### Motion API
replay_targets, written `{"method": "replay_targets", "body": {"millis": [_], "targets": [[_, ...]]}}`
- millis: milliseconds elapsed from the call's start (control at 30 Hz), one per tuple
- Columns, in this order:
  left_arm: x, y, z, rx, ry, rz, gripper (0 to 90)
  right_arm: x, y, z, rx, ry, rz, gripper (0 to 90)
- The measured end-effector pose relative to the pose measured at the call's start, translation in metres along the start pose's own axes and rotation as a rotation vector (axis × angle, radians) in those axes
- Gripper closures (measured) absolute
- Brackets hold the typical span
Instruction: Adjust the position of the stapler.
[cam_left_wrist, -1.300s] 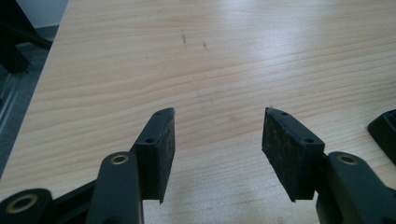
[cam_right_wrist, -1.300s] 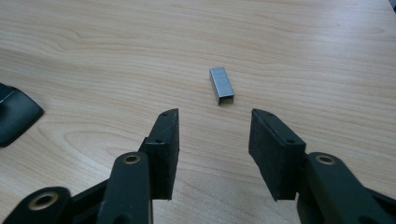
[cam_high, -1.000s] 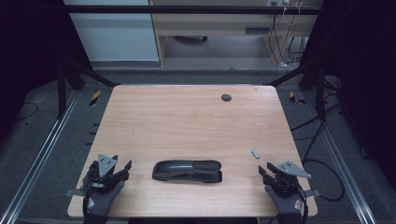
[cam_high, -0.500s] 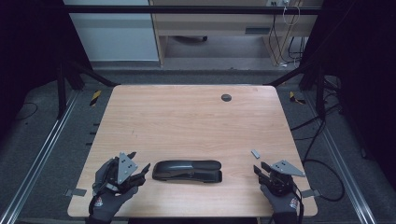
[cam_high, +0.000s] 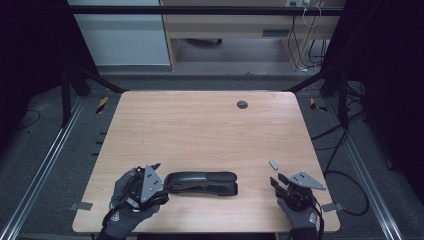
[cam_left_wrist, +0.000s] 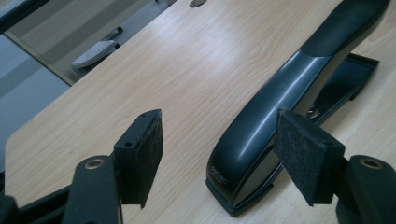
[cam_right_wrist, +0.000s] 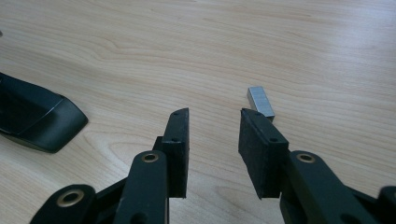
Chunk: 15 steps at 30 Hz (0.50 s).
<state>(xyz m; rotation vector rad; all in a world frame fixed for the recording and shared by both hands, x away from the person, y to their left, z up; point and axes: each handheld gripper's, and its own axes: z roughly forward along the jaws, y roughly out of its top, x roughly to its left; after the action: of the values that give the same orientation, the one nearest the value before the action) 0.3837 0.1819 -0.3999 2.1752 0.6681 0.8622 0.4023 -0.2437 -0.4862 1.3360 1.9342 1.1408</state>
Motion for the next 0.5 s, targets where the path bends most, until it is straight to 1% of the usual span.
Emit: {"method": "replay_targets", "body": {"millis": [67, 133, 200, 233, 300, 333, 367, 433, 467, 500], "targets": [[-0.003, 0.003, 0.002, 0.003, -0.009, 0.010, 32.0, 0.001, 0.000, 0.001, -0.002, -0.002, -0.010, 63.8], [-0.008, 0.008, 0.003, 0.003, -0.021, 0.021, 31.5, 0.003, 0.001, 0.001, -0.002, 0.005, -0.005, 64.0], [-0.011, 0.012, 0.005, 0.005, -0.031, 0.031, 31.2, 0.004, 0.001, 0.001, -0.005, 0.008, -0.010, 64.9], [-0.011, 0.012, 0.005, 0.005, -0.031, 0.031, 31.1, 0.004, 0.001, 0.001, -0.005, 0.008, -0.010, 64.9], [-0.018, 0.018, 0.009, 0.007, -0.046, 0.056, 30.9, 0.007, 0.002, 0.001, -0.005, 0.015, -0.015, 66.4], [-0.018, 0.018, 0.009, 0.007, -0.046, 0.056, 30.8, 0.007, 0.002, 0.001, -0.005, 0.015, -0.015, 66.4], [-0.023, 0.023, 0.011, 0.008, -0.054, 0.075, 30.8, 0.009, 0.002, 0.001, -0.003, 0.022, -0.017, 67.9], [-0.025, 0.025, 0.013, 0.008, -0.058, 0.080, 30.8, 0.009, 0.002, 0.001, -0.002, 0.026, -0.016, 68.5], [-0.027, 0.027, 0.015, 0.012, -0.063, 0.089, 30.8, 0.010, 0.002, 0.002, -0.002, 0.025, -0.024, 68.9], [-0.029, 0.029, 0.017, 0.014, -0.067, 0.096, 30.7, 0.011, 0.002, 0.002, 0.002, 0.030, -0.020, 69.3]]}}
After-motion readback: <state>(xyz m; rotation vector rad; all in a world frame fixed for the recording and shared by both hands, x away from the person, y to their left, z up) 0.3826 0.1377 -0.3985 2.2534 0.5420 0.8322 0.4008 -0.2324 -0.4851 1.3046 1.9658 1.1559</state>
